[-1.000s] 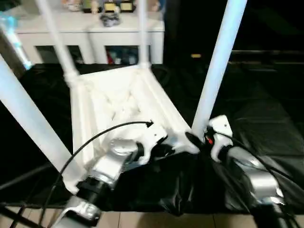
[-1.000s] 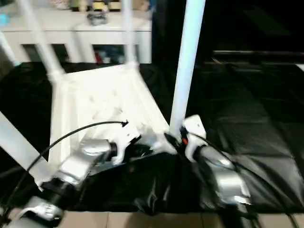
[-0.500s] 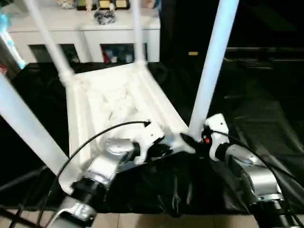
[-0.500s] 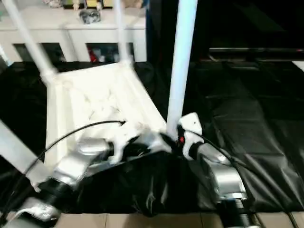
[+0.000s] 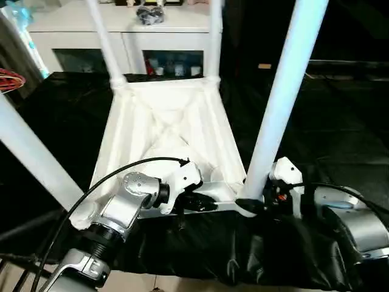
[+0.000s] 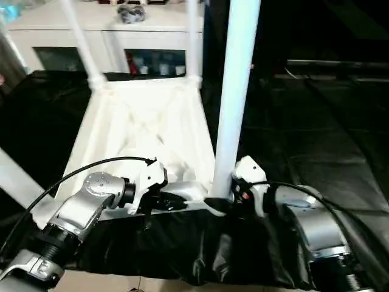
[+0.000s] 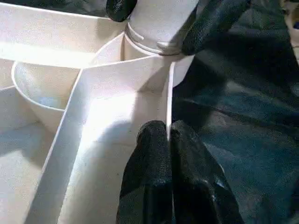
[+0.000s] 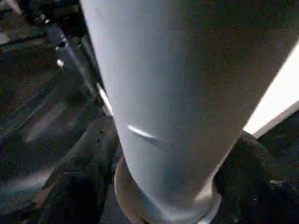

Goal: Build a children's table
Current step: Rotate leg to tighten

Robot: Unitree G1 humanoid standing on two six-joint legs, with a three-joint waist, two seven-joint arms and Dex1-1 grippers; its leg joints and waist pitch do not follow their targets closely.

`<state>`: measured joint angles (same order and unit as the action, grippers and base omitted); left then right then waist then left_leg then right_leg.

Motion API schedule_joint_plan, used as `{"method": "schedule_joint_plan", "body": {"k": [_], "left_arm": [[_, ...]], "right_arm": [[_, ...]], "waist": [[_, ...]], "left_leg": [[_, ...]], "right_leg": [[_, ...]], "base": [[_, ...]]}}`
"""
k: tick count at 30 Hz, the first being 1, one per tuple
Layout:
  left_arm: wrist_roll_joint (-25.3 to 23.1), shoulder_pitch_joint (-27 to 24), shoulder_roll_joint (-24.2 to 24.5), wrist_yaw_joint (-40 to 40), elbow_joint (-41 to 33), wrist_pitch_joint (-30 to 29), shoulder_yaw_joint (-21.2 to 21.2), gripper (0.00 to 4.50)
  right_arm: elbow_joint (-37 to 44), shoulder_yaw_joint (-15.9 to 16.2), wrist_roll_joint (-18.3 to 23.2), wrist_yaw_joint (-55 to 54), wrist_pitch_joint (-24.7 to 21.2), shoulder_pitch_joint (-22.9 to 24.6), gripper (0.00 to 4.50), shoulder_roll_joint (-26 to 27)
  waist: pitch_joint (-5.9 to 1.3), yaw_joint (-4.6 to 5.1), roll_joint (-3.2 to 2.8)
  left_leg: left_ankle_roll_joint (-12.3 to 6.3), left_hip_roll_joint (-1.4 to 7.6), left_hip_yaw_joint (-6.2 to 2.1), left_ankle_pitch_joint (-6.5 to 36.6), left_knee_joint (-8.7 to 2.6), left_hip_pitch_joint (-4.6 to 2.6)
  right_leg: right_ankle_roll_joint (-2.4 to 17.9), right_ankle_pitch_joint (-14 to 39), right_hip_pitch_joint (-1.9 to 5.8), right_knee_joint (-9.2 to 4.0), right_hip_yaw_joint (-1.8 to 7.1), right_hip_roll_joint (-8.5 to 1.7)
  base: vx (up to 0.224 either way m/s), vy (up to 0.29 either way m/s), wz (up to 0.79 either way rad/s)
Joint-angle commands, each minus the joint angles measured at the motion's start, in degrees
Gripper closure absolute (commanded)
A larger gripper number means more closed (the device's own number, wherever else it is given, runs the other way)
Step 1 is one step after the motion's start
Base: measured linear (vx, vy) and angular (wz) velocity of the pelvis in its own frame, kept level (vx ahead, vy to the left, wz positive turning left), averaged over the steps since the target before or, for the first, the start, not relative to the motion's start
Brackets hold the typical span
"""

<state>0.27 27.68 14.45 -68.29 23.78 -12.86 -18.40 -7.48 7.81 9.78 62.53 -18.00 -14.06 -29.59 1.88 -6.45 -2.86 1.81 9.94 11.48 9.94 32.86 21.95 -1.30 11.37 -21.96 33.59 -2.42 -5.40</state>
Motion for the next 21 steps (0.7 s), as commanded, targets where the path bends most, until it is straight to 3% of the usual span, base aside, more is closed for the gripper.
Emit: {"method": "schedule_joint_plan", "body": {"k": [1,7,15,21], "left_arm": [[2.83,2.16,-1.31,-0.96,-0.99,1.69,-0.05,4.50],[3.06,2.24,-0.34,-2.69,-0.32,2.07,0.02,4.50],[2.52,2.18,-0.08,-2.67,0.52,2.73,0.24,4.50],[0.86,1.82,-3.26,5.78,0.30,0.54,2.06,4.50]], "right_arm": [[-0.44,4.50,1.13,3.72,-0.36,0.94,1.65,0.49],[-0.73,5.17,1.44,7.04,-0.02,0.95,2.09,-1.01],[-1.01,6.15,1.29,7.76,0.50,1.74,2.42,-0.64],[-2.34,4.53,0.69,-0.54,-0.43,2.99,2.43,4.06]], "waist": [[-2.86,0.11,1.39],[-3.03,-0.07,1.70],[-2.69,0.01,2.09],[-2.62,0.05,1.93]], "left_leg": [[-4.63,3.54,-1.33,11.23,-3.54,-1.29],[-5.57,3.55,-1.28,9.05,-3.24,-1.18],[-3.63,3.59,-1.41,13.20,-3.60,-1.30],[-3.13,3.56,-1.47,13.34,-3.76,-1.23]], "right_leg": [[14.19,9.46,1.67,-3.46,1.89,-3.36],[14.64,6.91,1.67,-3.00,1.81,-3.30],[13.09,14.10,1.43,-3.64,1.97,-3.49],[12.88,13.31,1.32,-3.66,2.05,-3.44]], "base": [[0.000,0.000,0.00],[0.000,0.000,0.00],[0.000,0.000,0.00],[0.000,0.000,0.00]]}}
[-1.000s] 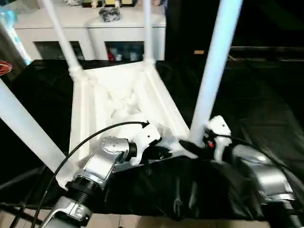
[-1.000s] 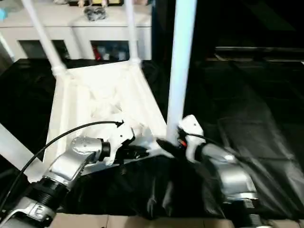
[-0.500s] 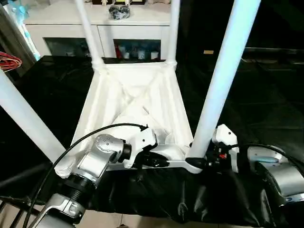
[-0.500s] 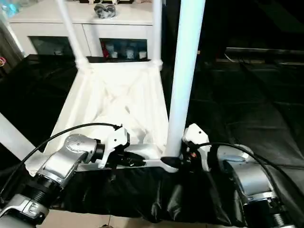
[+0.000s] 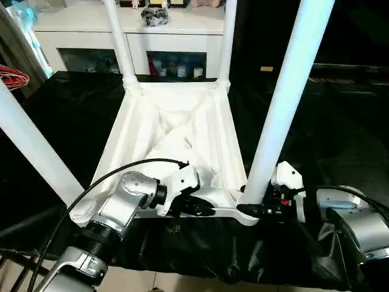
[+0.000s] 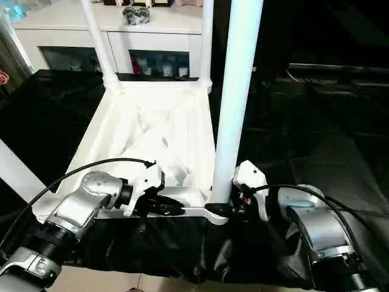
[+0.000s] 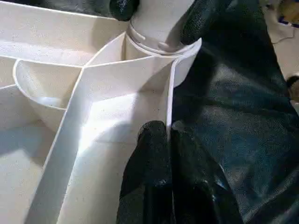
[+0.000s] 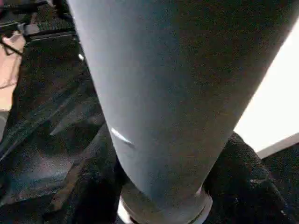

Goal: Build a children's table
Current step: Rotate leg to tighten

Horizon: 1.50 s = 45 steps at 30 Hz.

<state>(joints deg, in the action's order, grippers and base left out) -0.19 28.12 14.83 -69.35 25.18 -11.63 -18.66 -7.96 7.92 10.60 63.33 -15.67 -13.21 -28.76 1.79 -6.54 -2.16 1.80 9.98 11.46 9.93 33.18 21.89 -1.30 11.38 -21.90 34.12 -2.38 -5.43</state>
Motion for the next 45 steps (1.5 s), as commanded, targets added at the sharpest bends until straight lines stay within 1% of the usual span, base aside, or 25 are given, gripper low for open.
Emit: {"method": "schedule_joint_plan", "body": {"k": [1,3,4,5,6,7,9,11,14,17,18,20,24,28,30,31,32,35,36,38,39,40,42,43,45], "left_arm": [[1.18,1.42,-4.44,8.31,-1.19,-1.28,2.56,4.50],[0.91,1.41,-5.40,9.84,-1.47,-1.95,2.57,4.50],[0.21,1.55,-7.31,13.11,-1.70,-3.21,2.62,4.50],[0.01,1.57,-8.20,14.37,-1.86,-3.81,2.61,4.50],[-0.19,1.62,-9.14,15.65,-2.01,-4.47,2.58,4.50],[-0.50,1.70,-10.28,17.22,-2.13,-5.27,2.50,4.50],[-0.92,1.80,-11.77,19.67,-2.31,-6.17,2.55,4.50],[-1.05,1.94,-12.62,21.09,-2.31,-6.73,2.73,4.50],[-1.80,2.34,-15.63,25.11,-2.04,-7.57,2.94,4.50],[-1.89,1.99,-16.48,25.00,-2.52,-7.01,2.16,4.50],[-1.90,1.87,-16.25,24.40,-2.67,-6.56,1.85,4.50],[-1.84,1.59,-15.54,22.95,-3.19,-5.80,1.20,4.50],[-0.55,0.66,-12.45,17.79,-5.24,-4.21,0.64,4.50],[0.92,-0.03,-8.42,11.83,-7.08,-3.94,0.89,4.50],[1.31,-0.07,-7.49,10.30,-7.29,-3.57,0.94,4.50],[1.79,-0.07,-6.74,8.74,-7.31,-3.29,1.01,4.50],[1.89,-0.06,-6.49,8.16,-7.27,-3.17,1.04,4.50],[2.29,-0.07,-4.42,4.68,-6.91,-2.28,0.88,4.50],[2.46,-0.04,-3.74,3.61,-6.71,-1.95,0.81,4.50],[2.66,0.06,-3.26,3.09,-6.53,-1.86,0.79,4.50],[2.90,0.16,-2.73,2.25,-6.38,-1.64,0.70,4.50],[3.06,0.27,-2.31,1.56,-6.22,-1.53,0.70,4.50],[3.10,0.41,-1.65,0.49,-6.02,-1.33,0.68,4.50],[3.16,0.39,-1.41,-0.02,-6.02,-1.34,0.69,4.50],[3.30,0.31,-1.02,-0.77,-6.08,-1.24,0.69,4.50]], "right_arm": [[-2.39,3.65,-0.27,-4.02,-3.27,2.05,2.44,4.64],[-3.30,2.52,-0.38,-7.78,-4.51,1.75,2.46,6.65],[-4.89,1.33,-1.26,-13.54,-5.56,1.16,2.48,9.79],[-5.51,0.92,-1.62,-15.73,-6.04,0.96,2.50,11.04],[-5.93,0.53,-1.87,-17.82,-6.56,0.77,2.50,12.36],[-6.17,0.01,-1.95,-20.24,-7.31,0.51,2.50,14.12],[-6.39,-0.83,-1.97,-23.71,-8.92,-0.01,2.51,16.55],[-6.74,-1.25,-2.25,-25.77,-9.53,-0.46,2.51,17.80],[-8.95,-2.87,-2.90,-32.36,-10.49,-2.96,2.51,22.41],[-8.82,-3.39,-2.28,-33.10,-9.99,-3.87,2.51,24.21],[-8.61,-3.38,-2.00,-32.86,-9.97,-3.89,1.95,24.28],[-7.80,-3.56,-1.17,-32.02,-10.49,-3.74,1.95,24.30],[-5.68,-2.60,-0.78,-28.79,-11.47,-2.98,1.55,22.43],[-3.37,-0.38,-1.62,-21.29,-9.04,-1.64,1.55,16.99],[-2.85,0.10,-1.40,-18.86,-8.49,-1.29,1.55,15.31],[-2.39,0.47,-0.80,-16.09,-8.22,-0.93,1.55,13.64],[-2.03,0.77,-0.42,-14.17,-8.05,-0.67,1.55,12.41],[-1.13,1.50,0.12,-9.13,-7.20,-0.11,1.55,9.33],[-0.77,1.67,0.08,-7.19,-6.79,0.07,1.55,8.23],[-0.49,1.90,0.40,-5.36,-6.49,0.17,1.55,7.17],[-0.19,2.17,0.73,-3.48,-6.24,0.26,1.55,6.03],[0.00,2.40,0.98,-1.75,-6.06,0.29,1.55,5.03],[0.07,3.20,0.97,1.20,-5.29,0.31,1.55,3.12],[-0.16,3.61,0.80,2.03,-4.99,0.24,1.55,2.52],[-0.60,4.40,0.51,3.75,-4.35,0.02,1.80,1.43]], "waist": [[-2.39,0.33,1.25],[-2.23,0.81,1.40],[-2.20,0.98,1.05],[-2.03,1.61,1.15],[-1.99,2.11,1.33],[-1.94,2.20,1.01],[-1.83,2.65,0.97],[-1.82,3.16,1.08],[-1.92,3.73,0.82],[-2.07,3.98,0.68],[-2.11,3.99,0.67],[-2.10,3.97,0.60],[-2.17,3.92,0.71],[-2.37,3.33,0.74],[-2.47,2.82,0.58],[-2.55,2.67,1.04],[-2.65,2.34,0.95],[-2.87,1.90,0.79],[-2.88,1.70,0.98],[-2.92,1.25,0.85],[-2.88,1.02,1.13],[-2.85,0.94,1.07],[-2.80,0.61,1.09],[-2.71,0.52,1.34],[-2.64,0.25,1.36]], "left_leg": [[-2.49,3.43,-1.55,14.62,-4.26,-1.11],[-1.09,3.27,-1.69,16.97,-4.52,-1.19],[-0.59,3.24,-1.85,17.60,-4.63,-1.21],[0.46,3.14,-1.91,19.46,-4.78,-1.28],[1.01,3.00,-2.24,20.77,-4.95,-1.10],[1.17,2.95,-2.37,21.28,-5.07,-0.98],[1.65,2.83,-2.43,24.02,-4.99,-1.73],[1.78,2.73,-2.49,24.72,-4.97,-1.75],[2.04,2.69,-2.73,24.82,-5.26,-1.40],[1.88,2.77,-2.62,25.02,-5.37,-1.65],[1.72,2.81,-2.62,24.85,-5.40,-1.64],[1.38,2.86,-2.43,24.29,-5.49,-1.56],[0.36,2.85,-2.21,22.45,-5.43,-1.28],[-0.61,2.98,-1.89,19.77,-5.12,-1.46],[-1.31,3.04,-1.65,17.27,-4.94,-1.40],[-1.57,3.13,-1.57,16.68,-4.90,-1.42],[-2.32,3.22,-1.43,14.60,-4.67,-1.58],[-3.58,3.27,-1.49,11.16,-4.36,-1.27],[-4.19,3.21,-1.39,10.53,-4.23,-1.24],[-4.76,3.31,-1.26,9.87,-4.09,-1.41],[-4.81,3.35,-1.29,9.99,-4.09,-1.38],[-4.87,3.36,-1.24,10.13,-4.11,-1.40],[-4.62,3.50,-1.25,10.80,-4.16,-1.48],[-4.47,3.50,-1.17,11.17,-4.16,-1.45],[-3.81,3.55,-1.25,11.74,-4.27,-1.53]], "right_leg": [[12.70,14.89,1.25,-4.40,1.97,-3.45],[11.53,19.23,1.22,-4.83,1.93,-3.47],[11.31,20.27,1.18,-4.85,1.91,-3.49],[10.67,22.67,0.95,-5.16,1.85,-3.40],[9.55,25.36,1.30,-5.33,1.64,-3.49],[8.93,26.39,1.41,-5.39,1.61,-3.52],[7.36,30.06,0.64,-6.20,1.77,-3.44],[6.91,31.37,0.49,-6.44,1.75,-3.40],[6.46,30.40,0.73,-6.41,1.53,-3.25],[6.87,27.56,0.57,-6.53,1.60,-3.09],[7.14,26.48,0.65,-6.43,1.62,-3.08],[7.96,23.66,0.66,-6.31,1.74,-2.93],[8.86,21.59,0.92,-6.09,1.88,-3.09],[9.84,18.89,1.13,-5.87,1.99,-3.15],[11.03,15.47,1.18,-5.44,2.07,-3.11],[11.29,14.61,1.26,-5.38,2.04,-3.13],[12.35,11.52,1.20,-4.92,2.07,-3.05],[13.45,6.48,1.65,-4.16,1.87,-2.97],[13.95,5.19,1.69,-4.03,1.80,-2.91],[14.48,4.44,1.60,-3.90,1.86,-3.05],[14.63,5.05,1.77,-3.85,1.77,-3.12],[14.60,5.51,1.74,-3.88,1.76,-3.08],[14.48,7.01,1.73,-3.94,1.76,-3.13],[14.44,7.82,1.68,-4.00,1.82,-3.18],[14.16,9.32,1.66,-4.11,1.85,-3.25]], "base": [[0.000,0.000,0.00],[0.000,0.000,0.00],[0.000,0.000,0.00],[0.000,0.000,0.00],[0.000,0.000,0.00],[0.000,0.000,0.00],[0.000,0.000,0.00],[0.000,0.000,0.00],[0.000,0.000,0.00],[0.000,0.000,0.00],[0.000,0.000,0.00],[0.000,0.000,0.00],[0.000,0.000,0.00],[0.000,0.000,0.00],[0.000,0.000,0.00],[0.000,0.000,0.00],[0.000,0.000,0.00],[0.000,0.000,0.00],[0.000,0.000,0.00],[0.000,0.000,0.00],[0.000,0.000,0.00],[0.000,0.000,0.00],[0.000,0.000,0.00],[0.000,0.000,0.00],[0.000,0.000,0.00]]}}
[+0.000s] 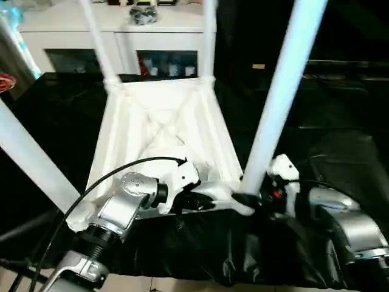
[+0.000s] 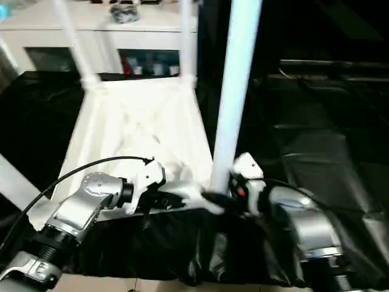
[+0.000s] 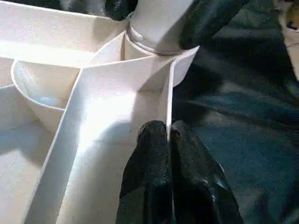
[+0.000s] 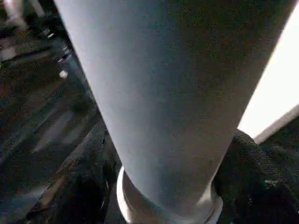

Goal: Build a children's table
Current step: Rotate leg to tighten

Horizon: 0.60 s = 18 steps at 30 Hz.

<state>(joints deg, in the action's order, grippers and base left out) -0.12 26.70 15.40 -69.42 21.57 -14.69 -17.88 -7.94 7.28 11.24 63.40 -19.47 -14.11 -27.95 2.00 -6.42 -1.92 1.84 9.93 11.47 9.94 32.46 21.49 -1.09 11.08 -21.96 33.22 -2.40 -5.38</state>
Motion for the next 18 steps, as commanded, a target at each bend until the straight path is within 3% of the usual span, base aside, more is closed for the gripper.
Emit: {"method": "schedule_joint_plan", "body": {"k": [1,8,14,18], "left_arm": [[3.29,1.72,-1.50,-0.92,-2.51,1.78,-0.13,4.50],[3.66,1.56,-0.18,-2.86,-2.45,2.14,-0.36,4.50],[3.44,1.59,-0.26,-3.11,-2.39,1.94,-0.37,4.50],[3.45,1.26,-1.42,-1.28,-2.21,1.48,0.07,4.50]], "right_arm": [[-0.64,5.17,-0.17,3.99,-0.48,0.88,1.87,0.48],[-2.03,7.19,-1.72,6.43,2.05,0.27,2.31,-0.96],[-2.03,7.38,-1.64,6.50,2.41,0.53,2.46,-0.64],[-1.61,7.22,-1.07,5.18,2.36,1.71,2.46,0.04]], "waist": [[-2.83,0.12,1.10],[-2.96,0.02,1.24],[-2.90,0.02,1.23],[-3.00,0.07,0.60]], "left_leg": [[-3.76,3.59,-1.25,11.85,-3.55,-1.15],[-4.31,3.48,-1.26,10.34,-3.30,-1.03],[-3.62,3.48,-1.35,11.83,-3.39,-1.06],[-3.52,3.43,-1.37,11.70,-3.30,-1.07]], "right_leg": [[13.92,9.83,1.65,-3.22,1.90,-3.31],[14.59,7.65,1.74,-2.88,1.83,-3.28],[14.28,9.78,1.79,-3.01,1.85,-3.29],[14.80,7.73,1.82,-2.82,1.84,-3.16]], "base": [[0.000,0.000,0.00],[0.000,0.000,0.00],[0.000,0.000,0.00],[0.000,0.000,0.00]]}}
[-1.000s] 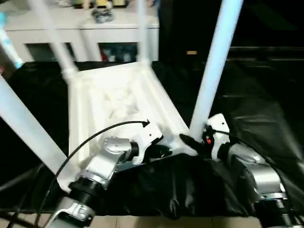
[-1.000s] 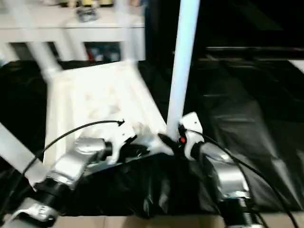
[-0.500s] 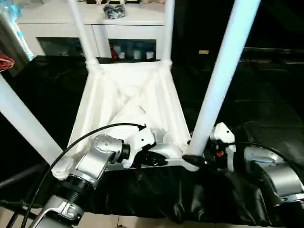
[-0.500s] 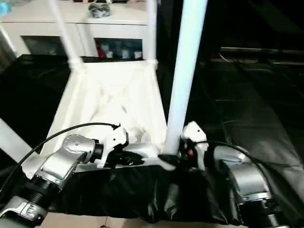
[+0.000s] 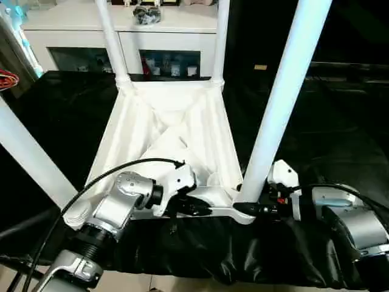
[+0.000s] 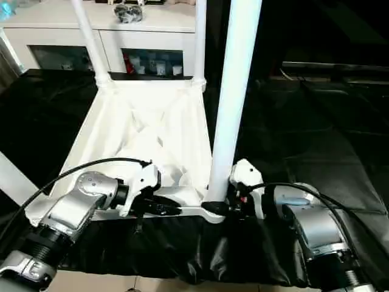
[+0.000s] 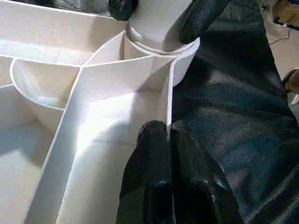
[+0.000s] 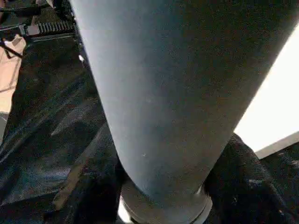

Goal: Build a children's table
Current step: Rotate leg to tighten

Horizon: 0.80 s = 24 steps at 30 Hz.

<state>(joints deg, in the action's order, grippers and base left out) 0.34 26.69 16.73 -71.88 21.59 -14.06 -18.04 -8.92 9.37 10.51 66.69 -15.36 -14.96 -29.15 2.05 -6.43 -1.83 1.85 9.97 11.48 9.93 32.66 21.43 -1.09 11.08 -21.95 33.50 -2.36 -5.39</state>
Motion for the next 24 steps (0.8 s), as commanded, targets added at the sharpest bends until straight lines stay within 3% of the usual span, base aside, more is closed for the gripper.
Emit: {"method": "schedule_joint_plan", "body": {"k": [1,4,5,6,7,10,11,12,17,19,23,24], "left_arm": [[2.99,1.26,-2.77,1.22,-2.22,0.85,0.24,4.50],[2.42,1.35,-4.93,5.62,-1.83,0.10,1.08,4.50],[1.99,1.30,-6.72,8.92,-1.99,-0.82,1.55,4.50],[1.87,1.27,-7.24,9.85,-2.08,-1.12,1.67,4.50],[1.30,1.05,-8.95,12.64,-2.30,-1.52,1.73,4.50],[0.53,0.93,-10.27,15.33,-2.26,-1.84,1.79,4.50],[0.13,0.66,-12.29,18.45,-2.60,-2.83,1.94,4.50],[-0.12,0.55,-13.16,20.07,-2.67,-3.22,2.12,4.50],[-1.06,-0.12,-15.86,24.23,-3.42,-4.50,1.67,4.50],[-1.54,-0.37,-16.62,25.12,-3.72,-4.60,1.40,4.50],[-1.99,-0.74,-16.29,24.83,-4.45,-4.26,-0.12,4.50],[-1.98,-0.85,-16.02,24.19,-4.51,-3.95,-0.25,4.50]], "right_arm": [[-0.62,5.13,-0.33,1.88,-1.75,2.57,2.46,1.24],[0.22,3.43,0.74,-2.54,-3.54,3.67,2.46,3.74],[-0.02,2.16,0.38,-7.53,-4.54,4.09,2.47,6.39],[-0.16,1.80,0.20,-9.06,-4.80,4.18,2.47,7.20],[-1.48,0.55,-0.77,-15.12,-5.70,4.04,2.48,10.52],[-2.79,-0.27,-1.63,-19.52,-5.97,3.73,2.49,13.03],[-4.73,-1.37,-2.41,-25.18,-6.18,2.90,2.50,16.59],[-5.41,-1.72,-2.69,-27.37,-6.33,2.47,2.50,18.06],[-7.57,-3.94,-3.15,-36.26,-7.88,0.17,2.51,24.19],[-7.99,-4.62,-3.54,-38.42,-8.21,-0.62,2.51,25.96],[-7.40,-4.62,-2.57,-37.49,-7.59,-1.05,2.51,26.77],[-7.16,-4.85,-1.95,-36.49,-7.61,-1.09,2.16,26.48]], "waist": [[-3.06,0.10,0.60],[-3.04,0.05,0.54],[-2.89,0.16,0.13],[-2.68,0.58,0.50],[-2.75,0.61,-0.07],[-2.55,1.98,0.24],[-2.50,2.16,-0.15],[-2.43,2.62,-0.13],[-2.44,3.85,0.01],[-2.43,4.10,-0.20],[-2.55,4.19,-0.12],[-2.59,4.14,-0.36]], "left_leg": [[-3.58,3.41,-1.33,11.74,-3.48,-1.06],[-3.46,3.44,-1.36,11.94,-3.53,-1.09],[-3.00,3.42,-1.40,13.03,-3.67,-1.11],[-2.06,3.32,-1.50,14.65,-3.93,-1.05],[-1.40,3.23,-1.68,15.53,-4.01,-1.14],[0.64,2.90,-2.02,19.39,-4.40,-0.98],[0.74,2.87,-2.02,20.53,-4.40,-1.25],[1.13,2.81,-2.07,21.24,-4.46,-1.23],[0.95,2.60,-2.37,21.60,-4.67,-0.78],[0.89,2.57,-2.34,22.55,-4.66,-0.99],[0.63,2.71,-2.39,22.62,-4.81,-0.88],[0.56,2.74,-2.35,22.24,-4.86,-0.88]], "right_leg": [[14.86,7.47,1.79,-3.19,1.81,-3.15],[14.97,7.15,1.83,-3.20,1.81,-3.09],[14.92,8.40,1.70,-3.34,1.85,-3.12],[14.38,11.00,1.72,-3.71,1.82,-3.14],[13.96,12.67,1.82,-3.77,1.74,-3.23],[11.19,19.78,1.85,-4.51,1.59,-3.22],[10.25,21.83,1.45,-4.87,1.70,-3.19],[10.00,22.66,1.23,-5.05,1.71,-3.12],[8.56,24.75,1.36,-5.27,1.54,-3.03],[8.17,25.48,0.98,-5.46,1.58,-2.91],[8.05,23.87,1.08,-5.36,1.64,-2.91],[8.26,22.56,1.09,-5.31,1.65,-2.87]], "base": [[0.000,0.000,0.00],[0.000,0.000,0.00],[0.000,0.000,0.00],[0.000,0.000,0.00],[0.000,0.000,0.00],[0.000,0.000,0.00],[0.000,0.000,0.00],[0.000,0.000,0.00],[0.000,0.000,0.00],[0.000,0.000,0.00],[0.000,0.000,0.00],[0.000,0.000,0.00]]}}
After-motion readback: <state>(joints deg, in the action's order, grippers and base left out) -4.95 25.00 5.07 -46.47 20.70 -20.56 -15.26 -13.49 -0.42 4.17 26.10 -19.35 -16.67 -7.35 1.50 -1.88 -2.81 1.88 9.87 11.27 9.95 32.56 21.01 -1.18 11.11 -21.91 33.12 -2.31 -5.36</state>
